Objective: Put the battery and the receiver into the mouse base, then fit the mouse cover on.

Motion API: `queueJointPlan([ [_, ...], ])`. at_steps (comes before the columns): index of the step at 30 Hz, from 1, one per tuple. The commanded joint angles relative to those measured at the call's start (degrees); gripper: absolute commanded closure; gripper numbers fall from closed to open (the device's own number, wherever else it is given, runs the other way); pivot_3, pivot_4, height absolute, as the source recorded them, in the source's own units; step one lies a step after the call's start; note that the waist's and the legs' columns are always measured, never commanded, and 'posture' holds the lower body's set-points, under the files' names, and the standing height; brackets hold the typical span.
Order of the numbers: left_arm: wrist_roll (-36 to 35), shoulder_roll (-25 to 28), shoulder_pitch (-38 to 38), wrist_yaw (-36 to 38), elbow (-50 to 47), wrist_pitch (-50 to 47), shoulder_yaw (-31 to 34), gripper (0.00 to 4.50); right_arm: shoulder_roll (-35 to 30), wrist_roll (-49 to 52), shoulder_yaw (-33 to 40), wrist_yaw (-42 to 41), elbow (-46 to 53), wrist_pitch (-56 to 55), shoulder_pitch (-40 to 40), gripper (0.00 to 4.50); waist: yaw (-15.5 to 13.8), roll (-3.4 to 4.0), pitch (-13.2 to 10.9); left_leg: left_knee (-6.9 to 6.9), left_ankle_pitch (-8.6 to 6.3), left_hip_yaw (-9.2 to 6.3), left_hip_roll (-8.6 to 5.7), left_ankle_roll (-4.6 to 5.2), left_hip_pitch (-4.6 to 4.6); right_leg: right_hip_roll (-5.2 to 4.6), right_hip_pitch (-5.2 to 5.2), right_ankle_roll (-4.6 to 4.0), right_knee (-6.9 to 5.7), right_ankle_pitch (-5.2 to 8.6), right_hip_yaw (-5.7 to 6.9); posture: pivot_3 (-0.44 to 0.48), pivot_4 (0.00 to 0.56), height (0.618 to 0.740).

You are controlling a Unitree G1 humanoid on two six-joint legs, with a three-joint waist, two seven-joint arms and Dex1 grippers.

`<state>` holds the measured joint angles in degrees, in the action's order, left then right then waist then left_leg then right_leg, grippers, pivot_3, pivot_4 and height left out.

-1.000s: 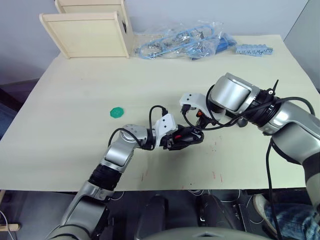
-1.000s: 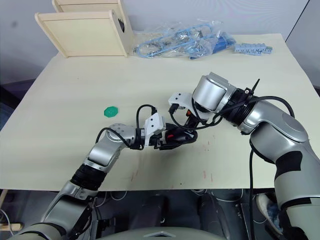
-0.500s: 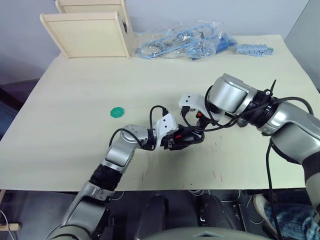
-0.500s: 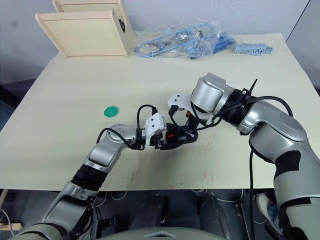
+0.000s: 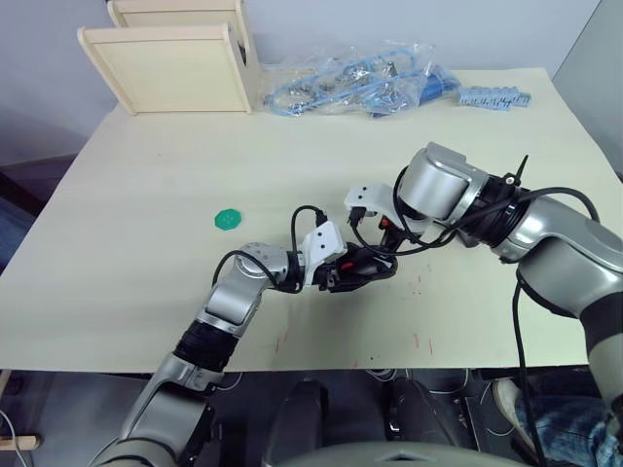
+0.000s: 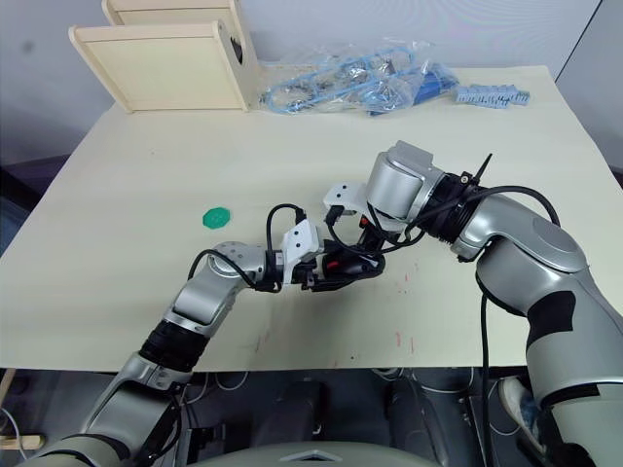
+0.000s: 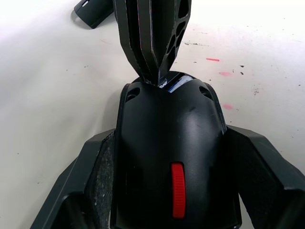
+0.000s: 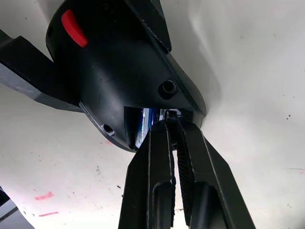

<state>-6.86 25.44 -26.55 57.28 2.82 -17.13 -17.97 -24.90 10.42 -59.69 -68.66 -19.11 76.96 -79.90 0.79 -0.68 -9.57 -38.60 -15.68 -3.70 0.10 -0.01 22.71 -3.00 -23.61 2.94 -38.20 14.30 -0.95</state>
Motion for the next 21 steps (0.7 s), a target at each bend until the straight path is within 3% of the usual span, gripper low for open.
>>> queueJointPlan([
  [1, 1.21, -0.98, 0.77, -1.81, -0.24, -0.33, -0.85, 1.58, 0.70, -0.07, -0.49, -0.35, 0.28, 0.13, -0.09, 4.50, 0.00, 0.03, 0.03, 0.00, 0.00, 0.00, 0.00, 0.00, 0.00, 0.00, 0.00, 0.00, 0.00, 0.00, 0.00, 0.000, 0.150, 0.740],
  [3, 1.22, -1.01, 0.78, -1.85, -0.15, -0.37, -0.84, 1.58, 0.76, -0.25, 0.44, -0.15, -0.43, 0.11, -0.13, 4.50, 0.00, 0.04, 0.05, 0.00, 0.00, 0.00, 0.00, 0.00, 0.00, 0.00, 0.00, 0.00, 0.00, 0.00, 0.00, 0.000, 0.150, 0.740],
  [4, 1.21, -1.00, 0.79, -1.86, -0.11, -0.39, -0.81, 1.58, 0.61, -0.64, 1.10, 0.16, -0.65, -0.66, -0.18, 3.80, 0.00, 0.06, 0.05, 0.00, 0.00, 0.00, 0.00, 0.00, 0.00, 0.00, 0.00, 0.00, 0.00, 0.00, 0.00, 0.000, 0.150, 0.740],
  [7, 1.17, -0.91, 0.85, -1.81, 0.07, -0.36, -0.73, 1.58, 0.22, -0.22, 3.05, 0.12, -0.92, -0.04, -0.85, 2.78, -0.07, 0.07, 0.06, 0.00, 0.00, 0.00, 0.00, 0.00, 0.00, 0.00, 0.00, 0.00, 0.00, 0.00, 0.00, 0.000, 0.150, 0.740],
  [15, 1.03, -0.55, 1.10, -1.59, 0.24, -0.39, -0.55, 1.58, -9.23, 3.73, 6.42, -0.93, 9.04, 4.97, -0.69, 2.78, -0.05, 0.12, 0.04, 0.01, 0.00, -0.03, -0.02, 0.00, 0.05, -0.04, -0.01, 0.00, 0.05, 0.00, 0.03, 0.000, 0.150, 0.740],
  [21, 0.82, -0.06, 1.07, -1.29, 0.27, -0.45, -0.21, 1.58, -15.30, 8.30, 22.35, 3.81, 19.88, 5.31, 7.75, 2.78, -0.11, 0.12, 0.03, 0.02, -0.01, -0.09, -0.02, 0.01, 0.09, -0.04, 0.05, 0.01, 0.13, 0.00, 0.09, 0.000, 0.150, 0.740],
])
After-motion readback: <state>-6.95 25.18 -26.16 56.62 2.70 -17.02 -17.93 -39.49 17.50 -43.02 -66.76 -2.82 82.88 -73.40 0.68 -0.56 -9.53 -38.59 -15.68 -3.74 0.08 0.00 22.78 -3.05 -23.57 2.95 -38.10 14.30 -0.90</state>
